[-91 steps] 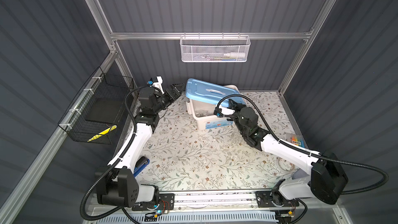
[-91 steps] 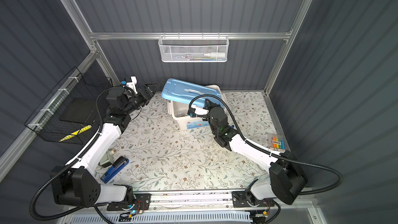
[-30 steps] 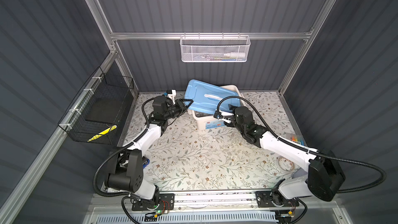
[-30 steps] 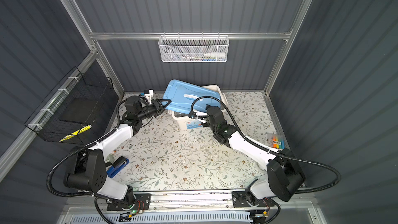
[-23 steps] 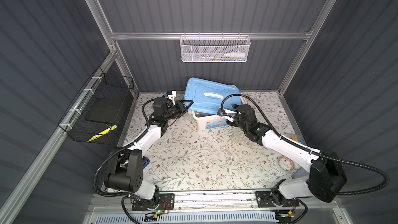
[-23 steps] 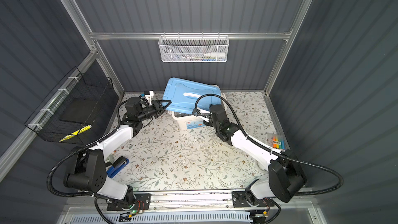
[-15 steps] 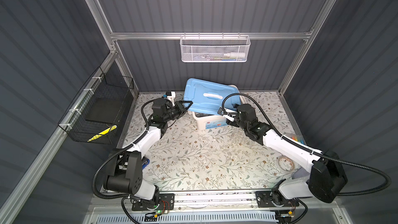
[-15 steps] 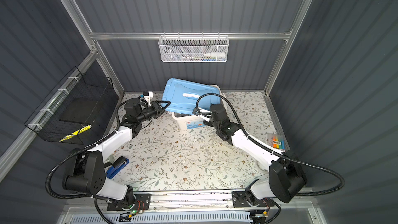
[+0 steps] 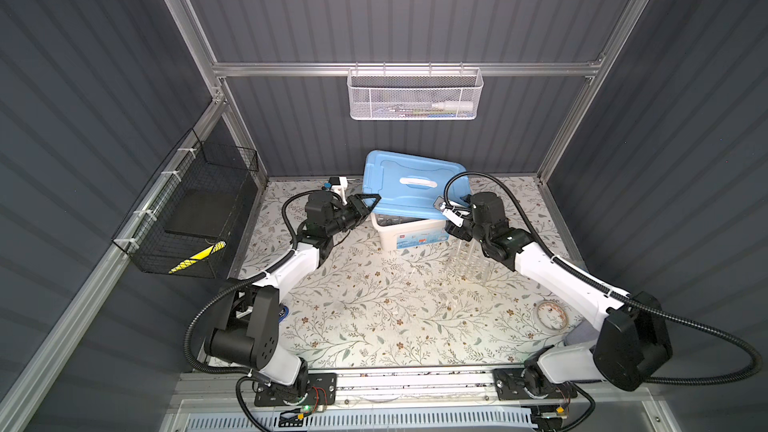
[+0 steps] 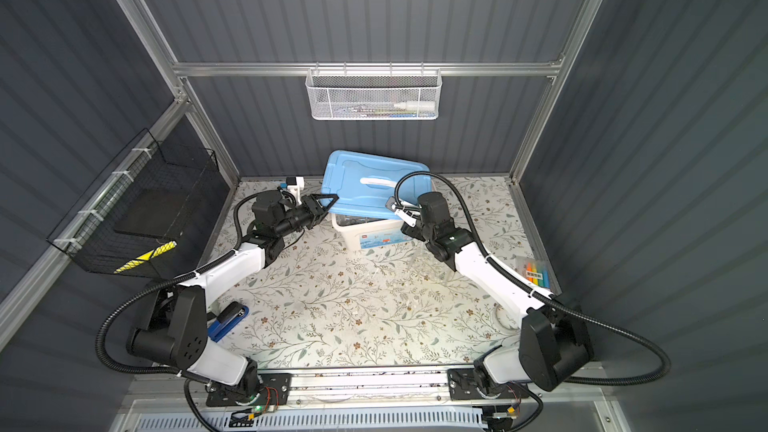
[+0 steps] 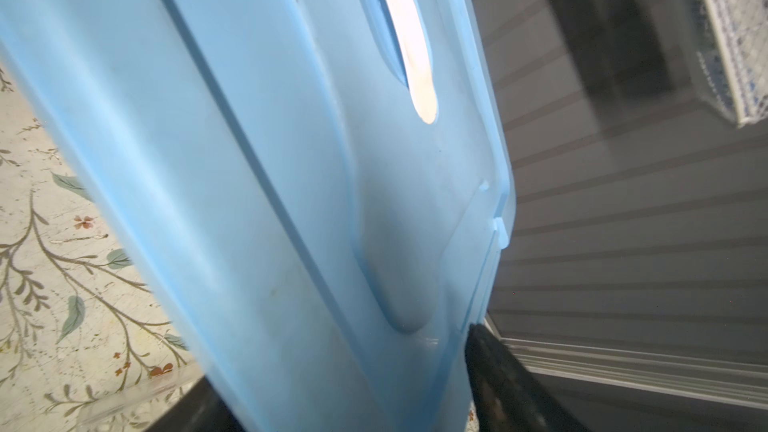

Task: Organize the chemistry lab equipment
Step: 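Lay the blue lid flat onto the bin with both grippers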

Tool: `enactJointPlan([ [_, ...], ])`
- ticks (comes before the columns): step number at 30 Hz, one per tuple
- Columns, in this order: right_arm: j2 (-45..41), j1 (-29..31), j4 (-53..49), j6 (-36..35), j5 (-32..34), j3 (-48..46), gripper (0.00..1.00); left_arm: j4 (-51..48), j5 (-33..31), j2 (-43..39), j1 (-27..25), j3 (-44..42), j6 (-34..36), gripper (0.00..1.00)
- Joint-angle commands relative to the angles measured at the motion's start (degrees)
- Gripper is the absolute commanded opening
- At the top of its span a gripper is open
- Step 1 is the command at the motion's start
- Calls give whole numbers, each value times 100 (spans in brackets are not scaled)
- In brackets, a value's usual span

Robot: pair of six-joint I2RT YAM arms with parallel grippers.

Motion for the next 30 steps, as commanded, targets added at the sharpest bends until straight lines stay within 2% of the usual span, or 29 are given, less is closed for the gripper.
enactJointPlan([
  [1,-230,-182,60,462,-335,338,76,167,-323,136,-134,122,180,34],
  [5,-255,-364,-71,704,-623,355,78,237,-561,178,-251,114,157,32],
  [8,-320,-595,-140,1093,-1141,324,78,302,-912,147,-387,41,215,31],
  [14,-249,-904,-495,1578,-1710,501,79,512,-1280,292,-516,28,121,31],
  [22,-156,-1217,-544,2059,-1844,549,80,710,-1637,220,-597,-140,4,31],
  [25,-79,-1524,-584,2638,-2064,620,81,738,-1808,135,-597,-185,-20,31],
  [28,69,-1849,-742,3149,-2566,760,81,711,-1910,90,-597,-171,-29,31],
  [30,191,-1955,-841,3423,-2624,859,81,724,-1981,64,-597,-198,-70,31],
])
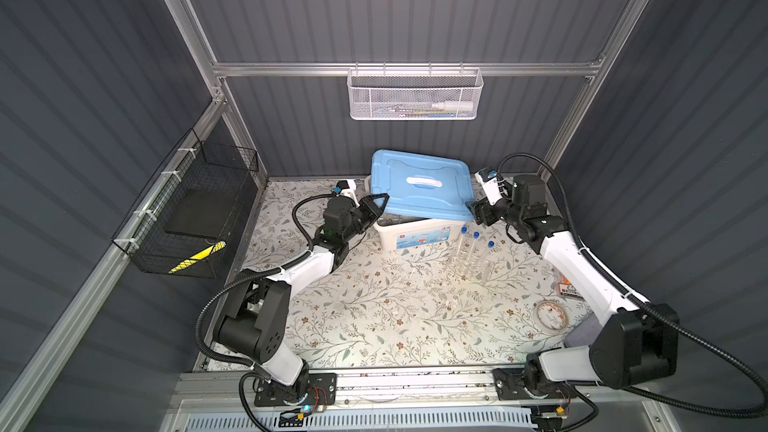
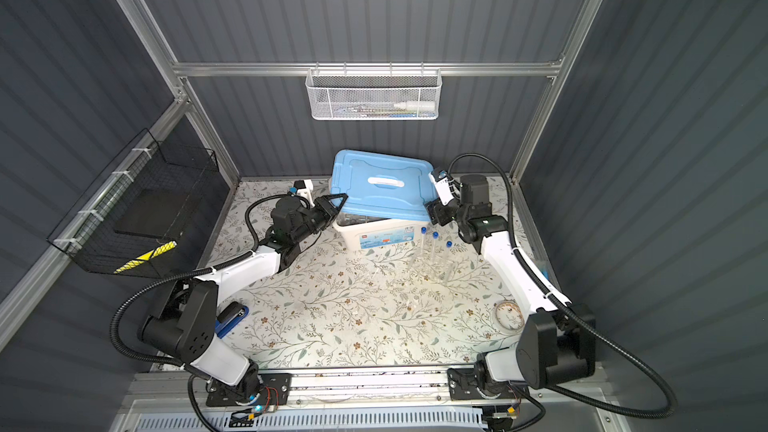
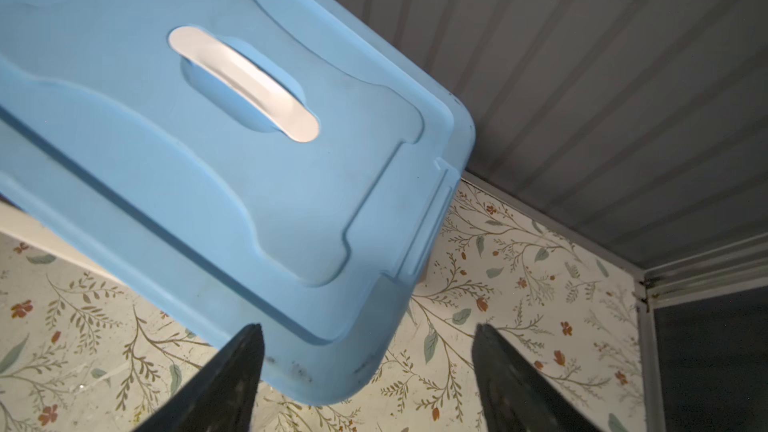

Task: Organize the chemistry lab equipment
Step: 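Lay the blue lid flat onto the bin with both grippers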

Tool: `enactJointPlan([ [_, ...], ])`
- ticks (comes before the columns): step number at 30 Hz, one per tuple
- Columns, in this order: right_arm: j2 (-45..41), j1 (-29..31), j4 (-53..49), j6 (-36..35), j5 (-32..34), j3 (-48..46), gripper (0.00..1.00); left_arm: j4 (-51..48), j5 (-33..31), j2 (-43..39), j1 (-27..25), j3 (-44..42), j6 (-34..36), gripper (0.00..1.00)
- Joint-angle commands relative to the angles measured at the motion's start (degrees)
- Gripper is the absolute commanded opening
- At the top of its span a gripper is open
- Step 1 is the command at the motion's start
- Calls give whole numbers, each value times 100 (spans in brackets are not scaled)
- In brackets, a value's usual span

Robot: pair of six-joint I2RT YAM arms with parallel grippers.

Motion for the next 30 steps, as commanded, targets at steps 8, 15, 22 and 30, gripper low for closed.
enactJointPlan([
  [8,789,-556,-578,1865,-1472,698,76,296,-589,-282,-27,-305,6,31],
  [15,1318,-598,-854,2185,-1877,1027,71,301,-667,-326,-35,-359,30,31],
  [22,1694,-610,-1048,2367,-2217,1306,65,311,-649,-359,-40,-373,36,31],
  [30,1735,-612,-829,2670,-2636,1356,60,117,-690,-481,-40,-451,149,33],
])
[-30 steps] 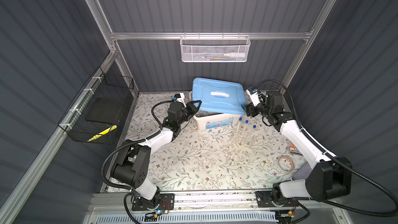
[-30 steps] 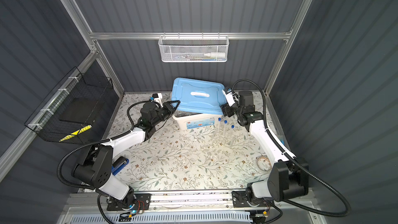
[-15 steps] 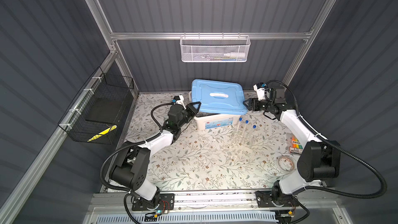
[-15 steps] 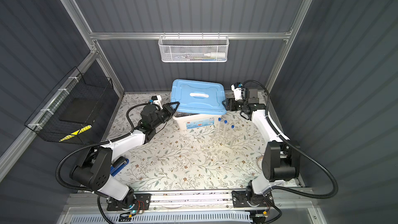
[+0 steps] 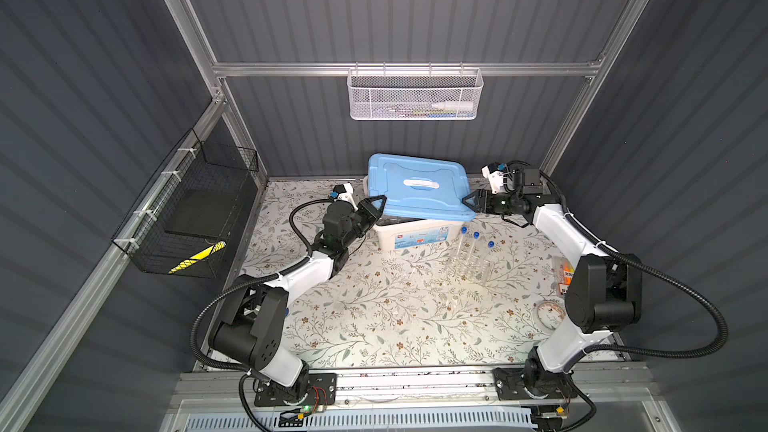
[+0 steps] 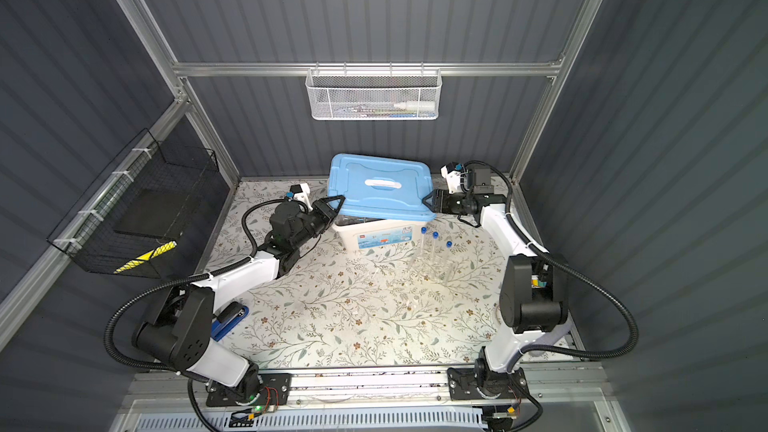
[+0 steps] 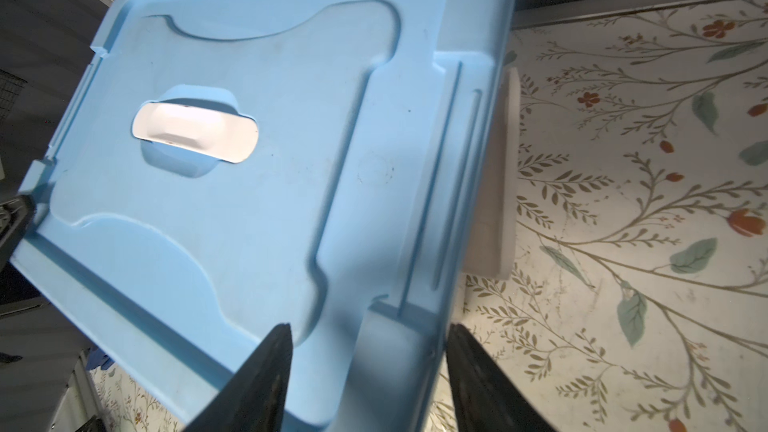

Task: Organize the chemistry lab equipment

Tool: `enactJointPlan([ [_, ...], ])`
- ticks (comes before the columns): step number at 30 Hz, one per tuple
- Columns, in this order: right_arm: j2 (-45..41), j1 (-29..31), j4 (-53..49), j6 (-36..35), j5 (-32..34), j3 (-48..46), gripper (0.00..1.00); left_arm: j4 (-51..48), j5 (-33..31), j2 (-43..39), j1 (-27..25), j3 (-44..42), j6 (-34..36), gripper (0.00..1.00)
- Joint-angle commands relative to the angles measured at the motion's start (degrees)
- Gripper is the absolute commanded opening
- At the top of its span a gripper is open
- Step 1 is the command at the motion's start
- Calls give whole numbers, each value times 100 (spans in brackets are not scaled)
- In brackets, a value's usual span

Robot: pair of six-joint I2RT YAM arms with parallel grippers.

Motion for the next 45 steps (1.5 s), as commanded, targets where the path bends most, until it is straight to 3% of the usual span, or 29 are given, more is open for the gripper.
enactJointPlan([
  [1,45,-21,29,213,-405,213,60,-30,-267,-189,43,-110,264,34],
  [16,438,-21,-304,345,-349,682,58,-193,-406,-437,34,-275,378,37],
  [23,144,-30,-231,316,-28,450,65,-328,-426,-534,30,-286,421,39],
  [32,450,-30,-610,370,-136,644,62,-472,-496,-718,17,-382,462,42],
  [45,706,-17,-435,697,-616,904,58,-1438,-669,-1111,8,-393,831,67],
])
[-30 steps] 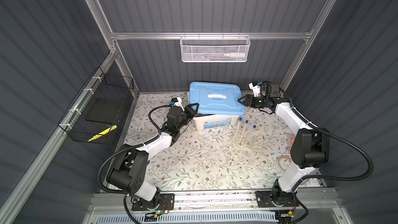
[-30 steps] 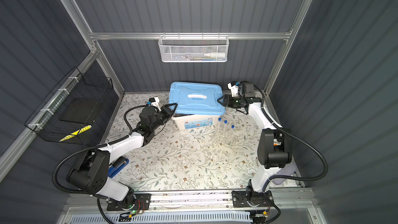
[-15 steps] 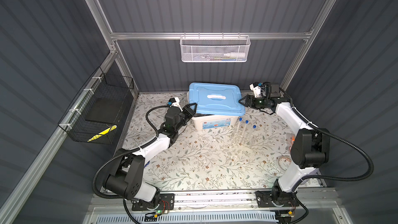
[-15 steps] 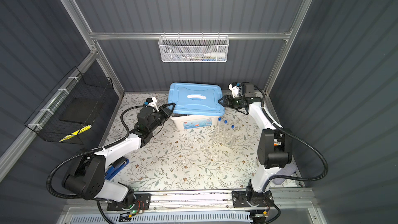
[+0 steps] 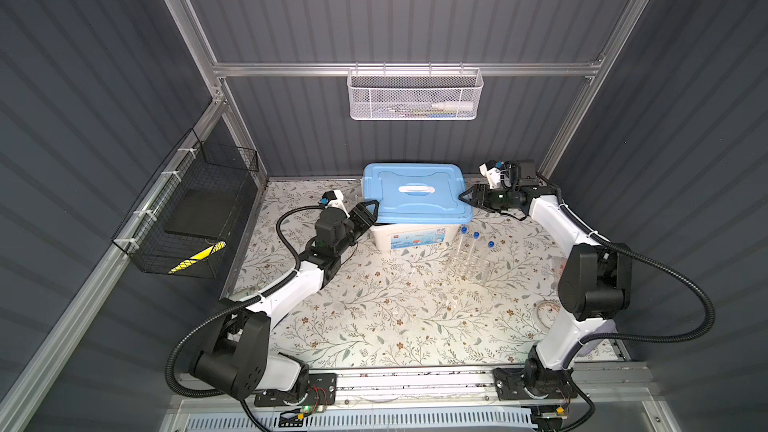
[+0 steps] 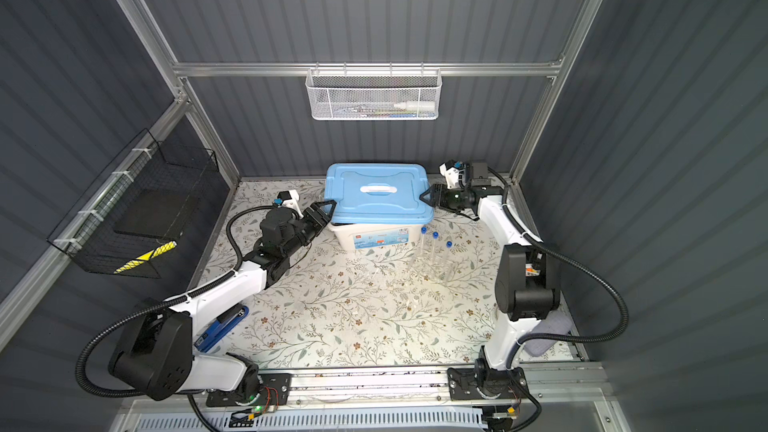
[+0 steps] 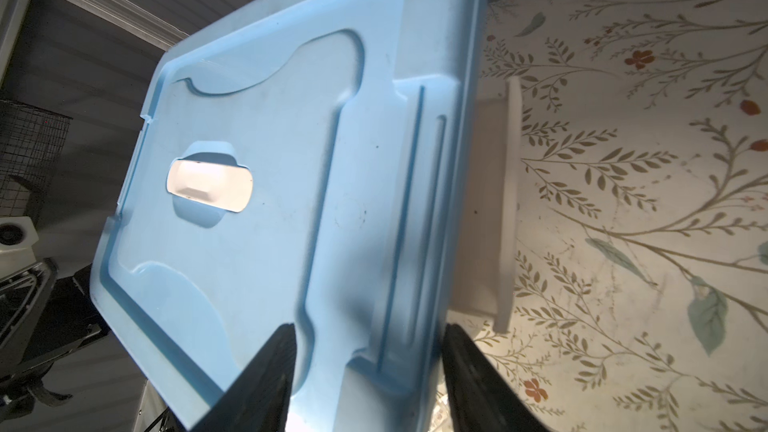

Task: Organize the chemistry lab equipment

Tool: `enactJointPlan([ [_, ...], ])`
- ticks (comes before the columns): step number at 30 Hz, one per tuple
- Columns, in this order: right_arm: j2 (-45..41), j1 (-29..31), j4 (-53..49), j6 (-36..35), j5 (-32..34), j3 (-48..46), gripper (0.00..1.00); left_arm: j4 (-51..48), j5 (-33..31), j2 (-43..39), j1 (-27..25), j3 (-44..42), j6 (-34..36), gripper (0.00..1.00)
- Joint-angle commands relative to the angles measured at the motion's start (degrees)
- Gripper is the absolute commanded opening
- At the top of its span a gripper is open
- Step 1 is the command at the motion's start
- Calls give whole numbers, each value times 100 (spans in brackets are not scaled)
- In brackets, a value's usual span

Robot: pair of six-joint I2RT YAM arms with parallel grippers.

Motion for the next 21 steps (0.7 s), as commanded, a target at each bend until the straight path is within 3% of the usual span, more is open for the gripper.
enactJointPlan([
  [1,117,-11,41,135,-271,228,58,-393,-134,-241,8,-14,304,68],
  [5,187,-17,59,243,-332,303,58,-749,-227,-342,8,-4,435,73],
  [21,628,-17,45,445,-372,937,57,-1018,-268,-136,10,162,701,76],
])
